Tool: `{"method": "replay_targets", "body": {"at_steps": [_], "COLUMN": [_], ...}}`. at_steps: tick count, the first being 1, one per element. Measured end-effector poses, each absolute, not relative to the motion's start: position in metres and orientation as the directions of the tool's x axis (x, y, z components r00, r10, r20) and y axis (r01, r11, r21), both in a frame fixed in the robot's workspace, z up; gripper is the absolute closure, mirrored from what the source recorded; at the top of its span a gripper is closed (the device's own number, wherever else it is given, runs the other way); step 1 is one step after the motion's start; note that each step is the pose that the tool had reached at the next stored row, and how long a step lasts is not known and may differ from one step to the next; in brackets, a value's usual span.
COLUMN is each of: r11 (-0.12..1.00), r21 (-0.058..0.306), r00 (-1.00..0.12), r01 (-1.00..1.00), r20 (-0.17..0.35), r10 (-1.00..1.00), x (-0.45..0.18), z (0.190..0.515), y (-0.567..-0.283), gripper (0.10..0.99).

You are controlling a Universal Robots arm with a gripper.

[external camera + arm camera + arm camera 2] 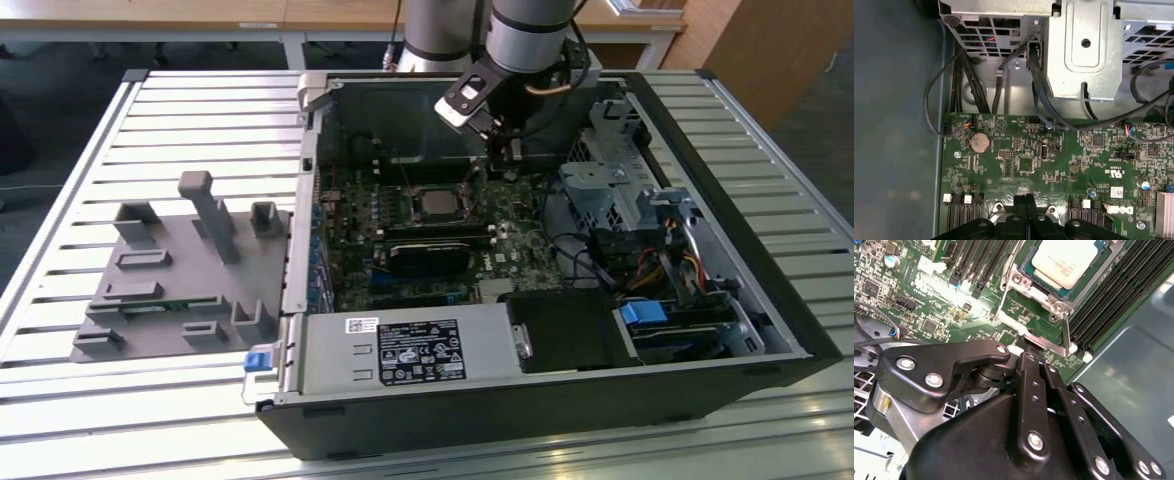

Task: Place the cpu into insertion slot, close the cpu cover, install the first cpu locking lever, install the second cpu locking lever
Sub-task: 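Close the cpu cover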

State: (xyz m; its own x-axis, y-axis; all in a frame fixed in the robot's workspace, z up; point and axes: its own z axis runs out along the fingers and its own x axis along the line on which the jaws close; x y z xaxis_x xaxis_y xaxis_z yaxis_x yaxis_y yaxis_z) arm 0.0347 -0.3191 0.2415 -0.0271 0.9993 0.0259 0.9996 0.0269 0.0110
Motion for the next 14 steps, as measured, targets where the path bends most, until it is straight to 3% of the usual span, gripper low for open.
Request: {"method": "replay_targets", "body": {"at_steps": [14], "r11": [0.027], "r21": [0.011], "r00": [-0.027], "r01": [1.000], "r20": [0.026], "r10": [0.999], "x": [0.0246], "z": [0.2388], "y": [-0.3191], "gripper": [0.980]}}
